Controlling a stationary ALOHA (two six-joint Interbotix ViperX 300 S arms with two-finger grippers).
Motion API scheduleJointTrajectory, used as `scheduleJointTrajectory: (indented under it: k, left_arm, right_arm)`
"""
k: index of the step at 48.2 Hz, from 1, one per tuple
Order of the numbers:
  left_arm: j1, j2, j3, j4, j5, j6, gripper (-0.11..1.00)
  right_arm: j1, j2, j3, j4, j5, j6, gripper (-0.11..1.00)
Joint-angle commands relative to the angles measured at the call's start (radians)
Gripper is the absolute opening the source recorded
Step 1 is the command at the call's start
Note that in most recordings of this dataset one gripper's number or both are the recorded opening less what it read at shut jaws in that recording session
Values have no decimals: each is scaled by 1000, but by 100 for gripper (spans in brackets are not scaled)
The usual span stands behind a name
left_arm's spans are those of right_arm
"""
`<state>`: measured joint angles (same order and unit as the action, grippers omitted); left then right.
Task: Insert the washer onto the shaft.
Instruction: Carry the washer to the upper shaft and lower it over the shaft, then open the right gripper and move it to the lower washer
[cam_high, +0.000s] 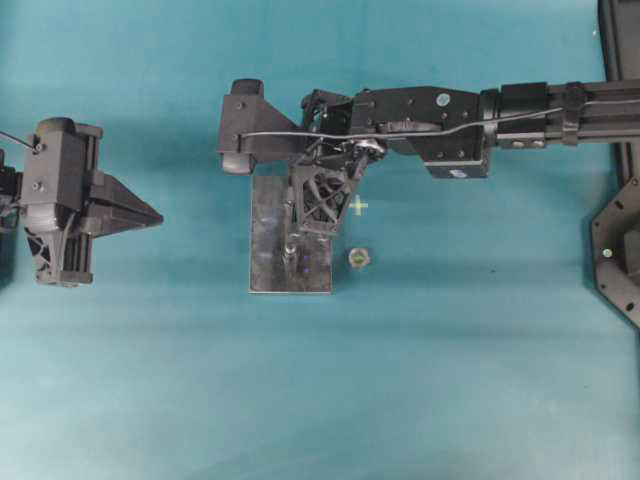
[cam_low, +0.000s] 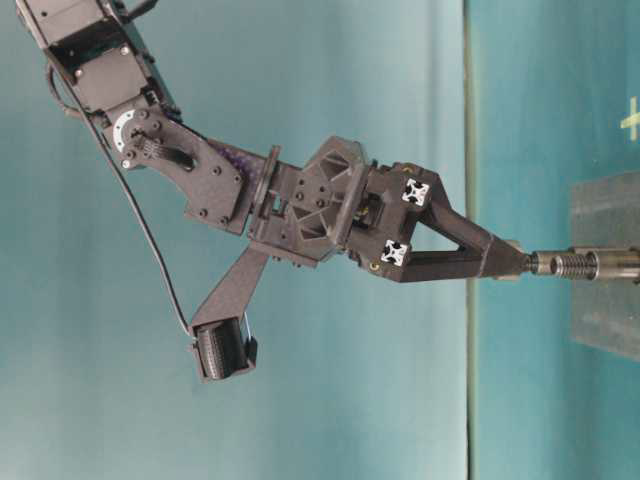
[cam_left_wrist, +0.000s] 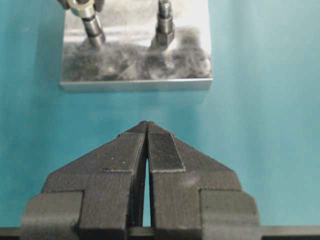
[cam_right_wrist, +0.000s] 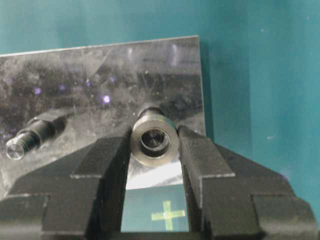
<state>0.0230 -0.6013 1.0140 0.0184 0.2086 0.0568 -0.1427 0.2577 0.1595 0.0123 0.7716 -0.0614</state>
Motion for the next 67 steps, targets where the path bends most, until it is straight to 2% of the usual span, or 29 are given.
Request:
scheduleJointTrajectory:
  k: [1,12,14,20,23,35,43,56,67]
  left_arm:
    - [-2,-2,-11,3,-6,-2,0]
    - [-2,-3,-11,3,-8,-2,0]
    - [-2,-3,-11,3,-8,-2,0]
    - [-3,-5,-11,3,-8,-2,0]
    - [-3,-5,-11,3,-8,-3,0]
    - [-8,-9,-11,3,-8,-3,0]
    - [-9,-9,-14,3,-8,-3,0]
    - [-9,-9,-20,3,-6,-3,0]
    - [-9,-9,-18,3,-8,-3,0]
  right_arm:
    - [-11,-18,-23,-3,2,3,32]
    - [-21,-6,-26,2,18,17,34]
    - [-23,-3,-29,3,20,23,41]
    - [-23,2,-34,2,26,34,76]
    - [-21,8,-32,3,29,37,83]
    - [26,18,-35,72,29,29,79]
    - [26,21,-34,74,11,29,78]
    - [-46,21,-35,66,3,29,77]
    - [-15,-20,6,72,21,29,77]
